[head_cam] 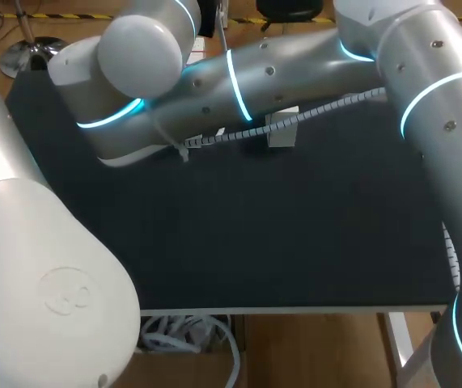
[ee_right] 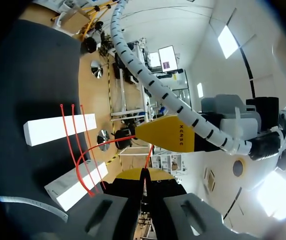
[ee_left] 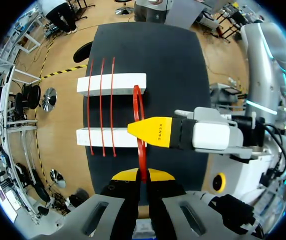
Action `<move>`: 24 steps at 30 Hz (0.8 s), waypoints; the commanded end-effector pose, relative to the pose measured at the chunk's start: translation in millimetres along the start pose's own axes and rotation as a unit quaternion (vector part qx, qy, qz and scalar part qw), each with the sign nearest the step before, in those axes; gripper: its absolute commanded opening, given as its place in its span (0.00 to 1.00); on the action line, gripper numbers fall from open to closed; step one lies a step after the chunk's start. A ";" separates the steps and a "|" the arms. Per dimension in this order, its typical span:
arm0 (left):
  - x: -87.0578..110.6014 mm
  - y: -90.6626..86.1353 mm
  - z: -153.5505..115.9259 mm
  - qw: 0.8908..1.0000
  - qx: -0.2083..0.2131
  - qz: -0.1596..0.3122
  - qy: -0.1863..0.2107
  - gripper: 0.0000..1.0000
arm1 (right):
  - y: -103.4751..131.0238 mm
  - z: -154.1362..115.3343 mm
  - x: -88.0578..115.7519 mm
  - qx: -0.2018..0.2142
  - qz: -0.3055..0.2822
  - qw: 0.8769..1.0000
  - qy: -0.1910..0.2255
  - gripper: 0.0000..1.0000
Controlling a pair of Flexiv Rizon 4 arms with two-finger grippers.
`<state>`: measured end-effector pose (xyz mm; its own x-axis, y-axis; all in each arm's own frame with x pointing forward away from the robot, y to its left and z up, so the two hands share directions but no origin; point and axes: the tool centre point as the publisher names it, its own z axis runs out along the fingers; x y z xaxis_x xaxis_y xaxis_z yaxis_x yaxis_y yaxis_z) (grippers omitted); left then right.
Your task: Grab the tape and strap the tape.
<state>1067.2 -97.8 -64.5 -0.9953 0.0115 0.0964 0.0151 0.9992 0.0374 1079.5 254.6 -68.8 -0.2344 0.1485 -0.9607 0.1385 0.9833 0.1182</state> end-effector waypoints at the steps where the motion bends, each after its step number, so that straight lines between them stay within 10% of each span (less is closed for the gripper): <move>1: -0.2 -0.5 -1.1 1.000 -0.001 0.000 0.001 0.00 | 2.1 0.6 -1.5 0.001 -0.004 1.000 0.002 0.00; 24: -0.2 -0.5 -1.1 1.000 -0.001 0.000 0.001 0.00 | 10.6 -1.4 -0.8 -0.018 -0.019 1.000 0.002 0.00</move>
<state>1067.2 -97.7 -64.5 -0.9953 0.0113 0.0964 0.0150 0.9992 0.0376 1079.4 264.6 -68.3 -0.2377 0.1144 -0.9646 0.0957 0.9910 0.0940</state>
